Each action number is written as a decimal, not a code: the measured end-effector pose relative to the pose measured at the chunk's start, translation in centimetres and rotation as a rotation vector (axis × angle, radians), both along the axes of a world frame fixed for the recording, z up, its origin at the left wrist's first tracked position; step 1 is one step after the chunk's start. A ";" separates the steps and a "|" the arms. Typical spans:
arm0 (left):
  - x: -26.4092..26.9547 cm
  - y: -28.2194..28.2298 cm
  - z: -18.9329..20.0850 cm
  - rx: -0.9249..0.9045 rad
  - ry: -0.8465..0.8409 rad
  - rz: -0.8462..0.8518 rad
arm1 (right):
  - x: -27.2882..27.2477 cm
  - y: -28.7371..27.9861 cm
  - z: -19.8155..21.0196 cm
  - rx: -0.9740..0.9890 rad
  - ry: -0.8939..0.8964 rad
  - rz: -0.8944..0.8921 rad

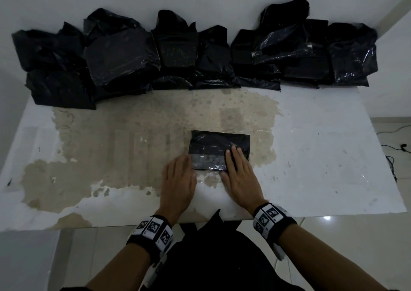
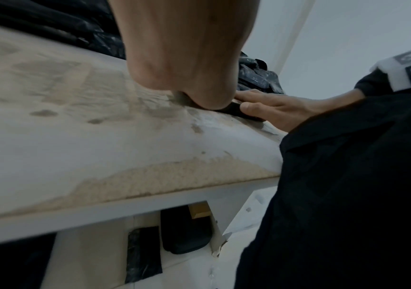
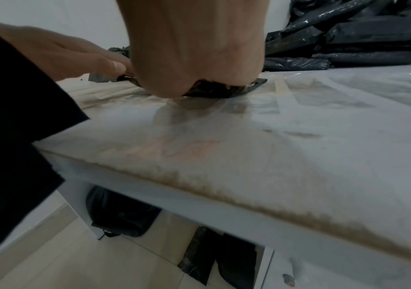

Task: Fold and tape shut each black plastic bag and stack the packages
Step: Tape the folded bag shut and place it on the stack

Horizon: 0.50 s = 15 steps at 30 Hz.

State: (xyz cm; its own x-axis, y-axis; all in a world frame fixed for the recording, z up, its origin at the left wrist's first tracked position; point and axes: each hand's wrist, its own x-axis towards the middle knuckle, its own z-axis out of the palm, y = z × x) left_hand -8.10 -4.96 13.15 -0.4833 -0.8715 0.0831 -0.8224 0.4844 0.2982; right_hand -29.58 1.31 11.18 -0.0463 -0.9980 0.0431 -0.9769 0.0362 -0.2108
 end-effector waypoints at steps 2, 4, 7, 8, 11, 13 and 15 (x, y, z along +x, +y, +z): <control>0.0 -0.1 0.4 0.016 0.036 0.129 | -0.1 0.0 0.1 0.011 0.001 0.005; -0.3 -0.3 0.8 0.064 0.054 0.213 | -0.2 0.1 0.2 0.024 0.002 0.010; -1.3 -0.6 1.0 0.200 0.141 0.305 | -0.1 0.1 0.4 0.046 0.000 0.011; -1.7 -0.8 1.0 0.254 0.190 0.354 | -0.1 0.1 0.4 0.049 0.001 0.010; -2.5 -1.6 1.3 0.416 0.407 0.530 | -0.1 0.1 0.5 0.055 0.003 0.007; -2.8 -2.1 1.7 0.519 0.574 0.616 | -0.2 0.1 0.4 0.059 -0.004 0.004; -3.0 -2.3 2.1 0.605 0.696 0.676 | -0.2 0.1 0.4 0.068 -0.016 0.000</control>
State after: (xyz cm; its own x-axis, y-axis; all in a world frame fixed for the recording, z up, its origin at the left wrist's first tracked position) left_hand -11.11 -7.22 15.25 0.0858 -0.9240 -0.3727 -0.4251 -0.3723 0.8250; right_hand -29.77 1.37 11.54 -0.0462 -0.9986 -0.0260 -0.9734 0.0508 -0.2235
